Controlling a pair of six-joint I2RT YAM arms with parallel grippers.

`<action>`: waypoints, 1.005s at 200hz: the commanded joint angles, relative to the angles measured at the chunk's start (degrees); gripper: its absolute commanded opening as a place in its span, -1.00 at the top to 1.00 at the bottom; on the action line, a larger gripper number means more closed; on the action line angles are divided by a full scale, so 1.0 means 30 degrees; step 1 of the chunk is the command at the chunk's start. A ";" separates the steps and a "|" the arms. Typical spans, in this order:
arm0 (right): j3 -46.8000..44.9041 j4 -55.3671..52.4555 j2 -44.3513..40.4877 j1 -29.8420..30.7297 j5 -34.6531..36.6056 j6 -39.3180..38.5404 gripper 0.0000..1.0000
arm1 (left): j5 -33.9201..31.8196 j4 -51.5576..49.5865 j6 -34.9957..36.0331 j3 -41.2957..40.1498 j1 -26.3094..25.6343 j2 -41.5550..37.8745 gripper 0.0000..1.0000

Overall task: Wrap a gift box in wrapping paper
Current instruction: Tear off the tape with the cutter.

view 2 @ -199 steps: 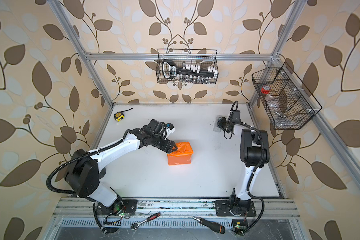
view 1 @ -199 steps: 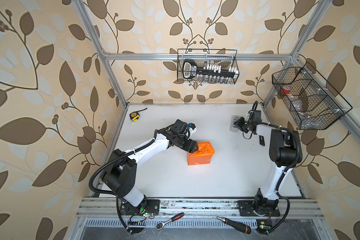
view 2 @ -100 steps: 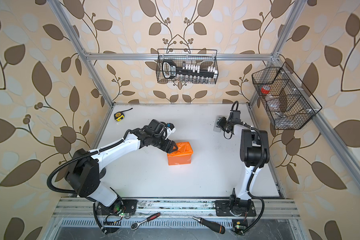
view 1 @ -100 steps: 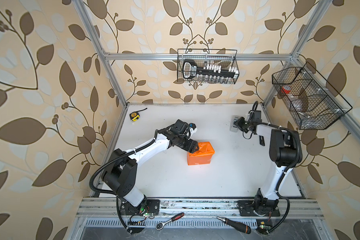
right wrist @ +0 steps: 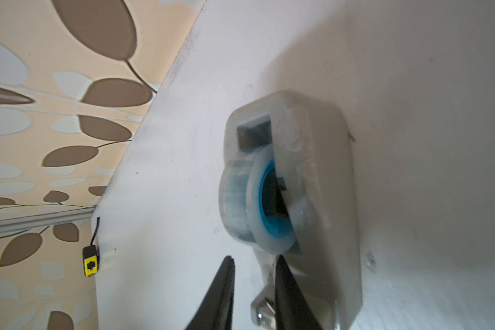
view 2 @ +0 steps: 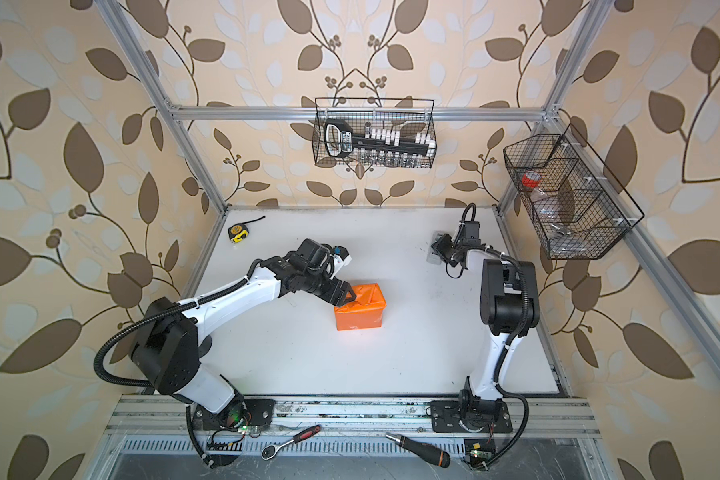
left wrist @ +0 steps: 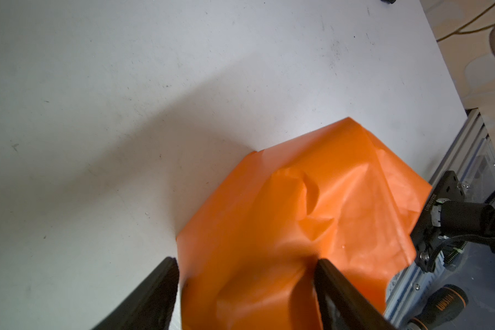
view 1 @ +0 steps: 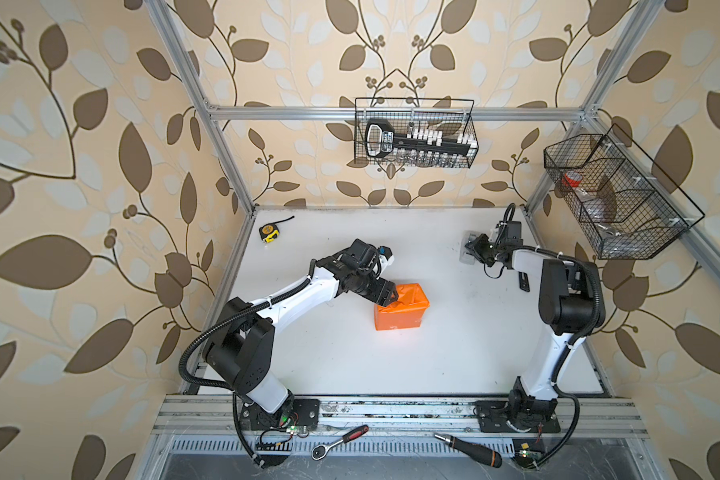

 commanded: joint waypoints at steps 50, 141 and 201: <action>-0.1206 -0.1483 0.0233 0.0301 -0.0982 0.0915 0.67 | -0.0751 -0.1213 0.0714 -0.0312 -0.0317 0.0787 -0.54; -0.3032 0.2589 -0.1044 -0.0298 -0.3044 0.3451 1.00 | -0.0807 -0.1253 0.0742 -0.0276 -0.0365 0.0830 -0.54; -0.3632 0.3639 -0.1973 -0.0562 -0.4166 0.4596 1.00 | -0.0867 -0.1289 0.0758 -0.0327 -0.0383 0.0780 -0.54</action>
